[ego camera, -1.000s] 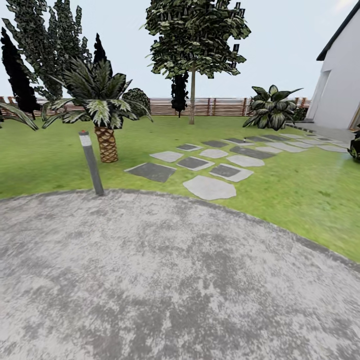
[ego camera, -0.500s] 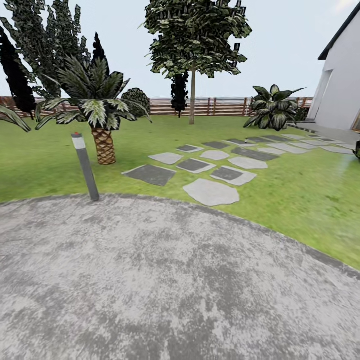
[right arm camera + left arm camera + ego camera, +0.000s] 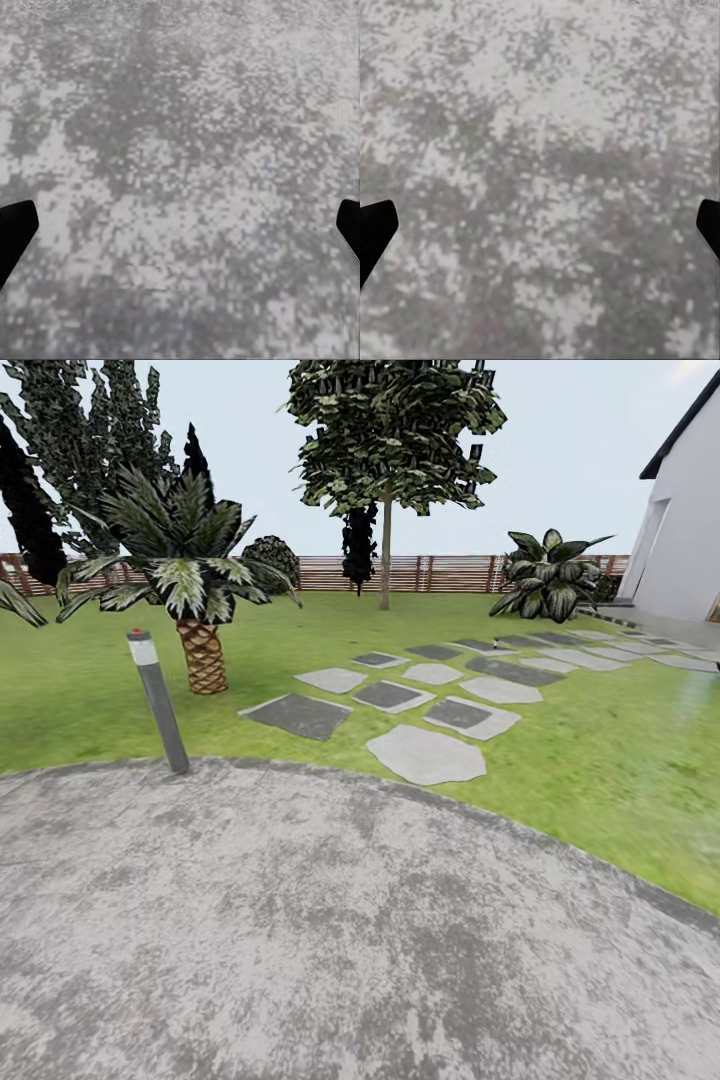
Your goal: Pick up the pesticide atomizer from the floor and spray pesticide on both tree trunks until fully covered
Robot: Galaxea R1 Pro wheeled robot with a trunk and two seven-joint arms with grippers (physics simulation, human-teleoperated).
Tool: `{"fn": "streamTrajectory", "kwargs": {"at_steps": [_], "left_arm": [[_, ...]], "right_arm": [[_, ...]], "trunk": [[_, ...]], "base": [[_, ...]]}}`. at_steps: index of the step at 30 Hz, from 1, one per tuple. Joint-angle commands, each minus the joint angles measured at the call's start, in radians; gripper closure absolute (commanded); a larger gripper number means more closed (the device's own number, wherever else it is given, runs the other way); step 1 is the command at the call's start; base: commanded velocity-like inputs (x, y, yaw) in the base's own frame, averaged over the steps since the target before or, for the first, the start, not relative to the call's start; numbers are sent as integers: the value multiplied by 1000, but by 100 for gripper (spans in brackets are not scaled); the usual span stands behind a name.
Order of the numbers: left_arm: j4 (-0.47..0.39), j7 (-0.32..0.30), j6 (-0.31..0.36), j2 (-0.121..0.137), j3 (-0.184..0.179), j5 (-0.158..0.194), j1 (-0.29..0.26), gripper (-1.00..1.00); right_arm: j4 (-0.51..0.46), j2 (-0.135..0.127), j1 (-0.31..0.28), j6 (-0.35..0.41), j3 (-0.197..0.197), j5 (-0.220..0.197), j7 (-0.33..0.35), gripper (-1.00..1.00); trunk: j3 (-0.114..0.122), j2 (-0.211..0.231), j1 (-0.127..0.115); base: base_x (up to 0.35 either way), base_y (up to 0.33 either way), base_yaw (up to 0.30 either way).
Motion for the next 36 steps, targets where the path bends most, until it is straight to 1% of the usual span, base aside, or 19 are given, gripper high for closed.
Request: {"fn": "streamTrajectory", "kwargs": {"at_steps": [1,36], "left_arm": [[1,0,-3,0,0,5,0,-100],[1,0,-3,0,0,5,-1,-100]], "right_arm": [[1,0,0,-3,1,-6,0,-100],[2,0,0,-3,1,-6,0,-100]], "trunk": [[-1,0,0],[-1,0,0]], "base": [[340,0,0],[340,0,0]]}}
